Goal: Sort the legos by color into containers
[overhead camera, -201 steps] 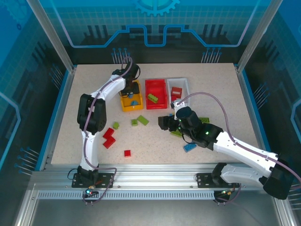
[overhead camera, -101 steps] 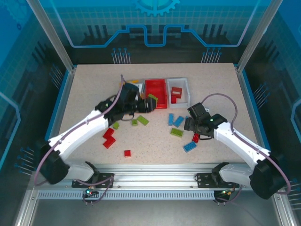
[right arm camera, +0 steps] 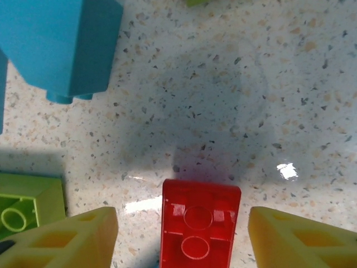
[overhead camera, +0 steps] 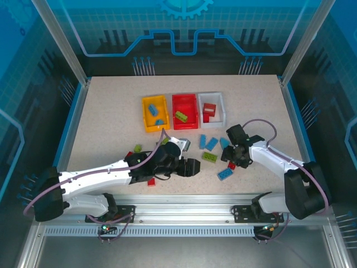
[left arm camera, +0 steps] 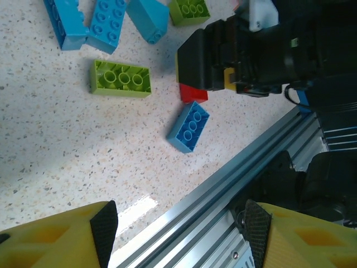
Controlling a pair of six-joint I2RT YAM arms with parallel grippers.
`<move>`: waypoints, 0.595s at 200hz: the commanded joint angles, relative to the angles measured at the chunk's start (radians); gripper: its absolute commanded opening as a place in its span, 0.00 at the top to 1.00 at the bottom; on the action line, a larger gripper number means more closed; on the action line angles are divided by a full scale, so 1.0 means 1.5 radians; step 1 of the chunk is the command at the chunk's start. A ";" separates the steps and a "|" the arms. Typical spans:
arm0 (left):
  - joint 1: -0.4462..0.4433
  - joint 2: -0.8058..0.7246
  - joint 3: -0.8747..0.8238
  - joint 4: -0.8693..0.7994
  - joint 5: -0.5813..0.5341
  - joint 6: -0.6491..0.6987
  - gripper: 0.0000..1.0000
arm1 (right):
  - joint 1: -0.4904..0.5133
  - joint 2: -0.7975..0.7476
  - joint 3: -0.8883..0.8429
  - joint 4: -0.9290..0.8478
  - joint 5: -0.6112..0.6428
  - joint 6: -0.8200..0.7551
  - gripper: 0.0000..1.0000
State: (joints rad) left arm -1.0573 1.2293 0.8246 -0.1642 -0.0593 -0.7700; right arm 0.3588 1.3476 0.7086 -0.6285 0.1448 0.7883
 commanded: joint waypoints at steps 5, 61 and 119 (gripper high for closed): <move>-0.009 -0.006 0.006 0.035 -0.036 -0.011 0.34 | -0.009 0.020 -0.017 0.018 -0.013 0.014 0.43; -0.010 -0.004 0.030 0.035 -0.052 -0.001 0.35 | -0.010 0.025 -0.006 0.018 0.010 0.009 0.71; -0.023 -0.053 0.125 -0.091 -0.222 0.041 0.36 | 0.054 0.025 0.198 -0.048 0.128 -0.080 0.75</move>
State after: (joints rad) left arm -1.0801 1.2037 0.9237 -0.2119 -0.2276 -0.7555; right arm 0.4194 1.3750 0.8383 -0.6708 0.2379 0.7486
